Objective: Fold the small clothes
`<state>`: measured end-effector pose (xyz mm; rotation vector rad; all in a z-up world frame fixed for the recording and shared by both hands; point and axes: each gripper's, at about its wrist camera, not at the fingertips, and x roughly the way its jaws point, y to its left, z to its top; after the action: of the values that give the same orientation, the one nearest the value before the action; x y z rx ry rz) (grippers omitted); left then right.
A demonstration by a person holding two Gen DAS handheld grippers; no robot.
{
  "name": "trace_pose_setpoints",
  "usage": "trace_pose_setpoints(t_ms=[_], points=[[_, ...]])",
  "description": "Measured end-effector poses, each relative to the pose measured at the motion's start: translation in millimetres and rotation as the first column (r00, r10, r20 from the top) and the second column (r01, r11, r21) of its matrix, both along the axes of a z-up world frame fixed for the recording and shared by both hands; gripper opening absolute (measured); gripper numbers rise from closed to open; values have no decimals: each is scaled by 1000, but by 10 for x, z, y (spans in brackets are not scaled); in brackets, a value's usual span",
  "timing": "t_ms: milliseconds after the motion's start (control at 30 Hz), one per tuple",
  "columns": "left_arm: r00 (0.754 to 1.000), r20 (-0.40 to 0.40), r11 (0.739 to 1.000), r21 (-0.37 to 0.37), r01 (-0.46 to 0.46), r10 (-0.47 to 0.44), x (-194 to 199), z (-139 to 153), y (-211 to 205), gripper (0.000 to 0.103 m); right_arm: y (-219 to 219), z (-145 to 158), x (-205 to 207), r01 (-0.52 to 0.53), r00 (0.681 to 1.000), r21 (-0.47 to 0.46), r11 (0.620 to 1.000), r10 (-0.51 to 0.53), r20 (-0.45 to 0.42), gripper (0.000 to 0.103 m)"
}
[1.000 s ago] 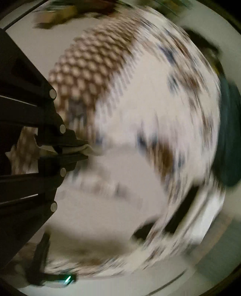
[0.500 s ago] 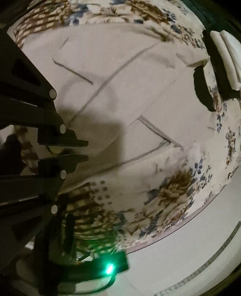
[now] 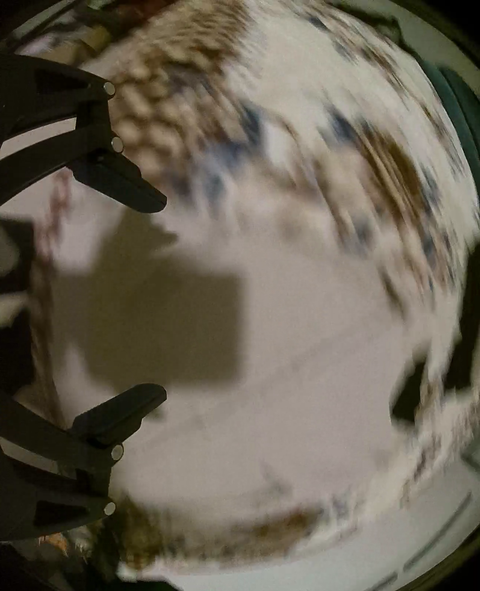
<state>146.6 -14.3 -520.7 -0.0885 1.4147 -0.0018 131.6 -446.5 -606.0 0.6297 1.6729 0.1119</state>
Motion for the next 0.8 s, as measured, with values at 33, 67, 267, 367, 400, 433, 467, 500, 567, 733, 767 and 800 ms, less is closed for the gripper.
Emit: trace_pose_setpoints(t_ms=[33, 67, 267, 367, 400, 433, 467, 500, 567, 733, 767, 800], points=[[999, -32, 999, 33, 5, -4, -67, -83, 115, 94, 0, -52, -20, -3, 1000, 17, 1000, 3, -11, 73], [997, -81, 998, 58, 4, 1, -145, -192, 260, 93, 56, -136, -34, -4, 1000, 23, 1000, 5, -19, 73], [974, -204, 970, -199, -140, 99, -364, -536, 710, 65, 420, -448, -62, 29, 999, 112, 993, -24, -46, 42], [977, -191, 959, -243, -146, 100, -359, -487, 695, 4, 500, -504, -98, 51, 998, 113, 992, -45, -54, 16], [979, -174, 953, -265, -150, 106, -367, -428, 694, 4, 500, -498, -106, 61, 997, 111, 992, -57, -47, 8], [980, -157, 941, -298, -162, 119, -387, -335, 709, 3, 538, -475, -94, 72, 997, 109, 991, -68, -42, 7], [980, -152, 933, -317, -173, 130, -372, -263, 711, 3, 537, -415, -94, 79, 997, 110, 991, -76, -31, 6], [980, -142, 925, -333, -182, 141, -377, -167, 725, 3, 561, -376, -78, 85, 996, 113, 990, -83, -25, 6], [982, -109, 915, -359, -185, 156, -325, 67, 775, 3, 568, -252, -58, 93, 996, 129, 987, -91, -16, 6], [989, 26, 913, -389, -123, 145, 142, 539, 814, 3, 571, 147, 214, 123, 990, 203, 971, -134, 43, 5], [988, 50, 910, -398, -114, 145, 294, 588, 820, 3, 556, 201, 312, 127, 988, 215, 968, -142, 56, 5], [987, 73, 911, -398, -106, 146, 469, 603, 822, 3, 545, 250, 448, 137, 985, 225, 965, -157, 74, 5]])
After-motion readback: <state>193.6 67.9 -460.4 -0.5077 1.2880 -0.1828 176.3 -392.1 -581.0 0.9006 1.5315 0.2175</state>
